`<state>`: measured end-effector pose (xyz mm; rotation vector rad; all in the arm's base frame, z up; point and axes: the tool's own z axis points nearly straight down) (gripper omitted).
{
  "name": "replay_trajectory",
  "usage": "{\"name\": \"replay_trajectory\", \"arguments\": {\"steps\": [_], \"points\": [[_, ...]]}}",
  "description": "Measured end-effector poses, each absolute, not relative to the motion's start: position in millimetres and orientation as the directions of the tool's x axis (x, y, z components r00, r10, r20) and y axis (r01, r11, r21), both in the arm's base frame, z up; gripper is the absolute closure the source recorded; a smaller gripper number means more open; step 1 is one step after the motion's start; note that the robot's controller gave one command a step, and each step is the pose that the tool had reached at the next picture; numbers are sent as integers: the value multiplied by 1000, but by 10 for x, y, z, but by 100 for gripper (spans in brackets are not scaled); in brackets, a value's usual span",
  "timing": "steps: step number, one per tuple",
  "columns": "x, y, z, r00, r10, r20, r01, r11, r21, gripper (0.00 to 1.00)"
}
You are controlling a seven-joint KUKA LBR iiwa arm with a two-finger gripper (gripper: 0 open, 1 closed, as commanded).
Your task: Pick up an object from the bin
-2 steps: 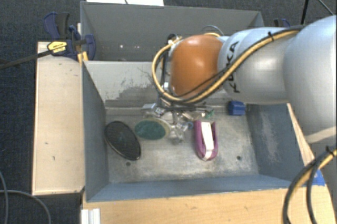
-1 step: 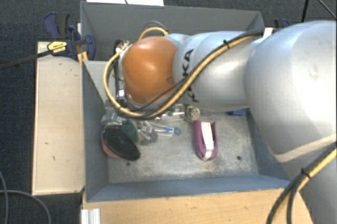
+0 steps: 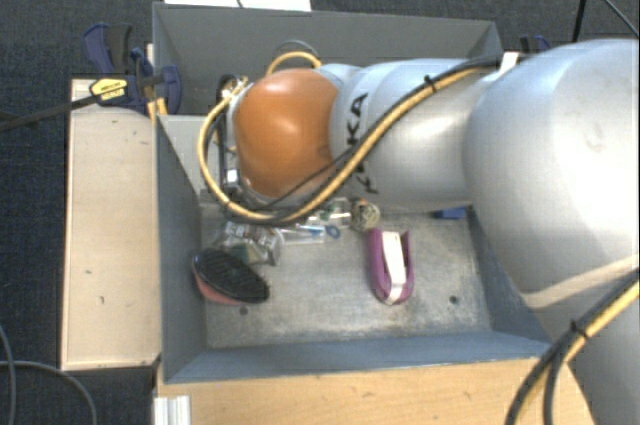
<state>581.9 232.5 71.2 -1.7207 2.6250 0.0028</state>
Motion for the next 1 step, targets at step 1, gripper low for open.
{"name": "replay_trajectory", "arguments": {"steps": [1], "points": [[5845, 2336, 1587, -407, -913, -9, -913, 408, -7, 100]]}}
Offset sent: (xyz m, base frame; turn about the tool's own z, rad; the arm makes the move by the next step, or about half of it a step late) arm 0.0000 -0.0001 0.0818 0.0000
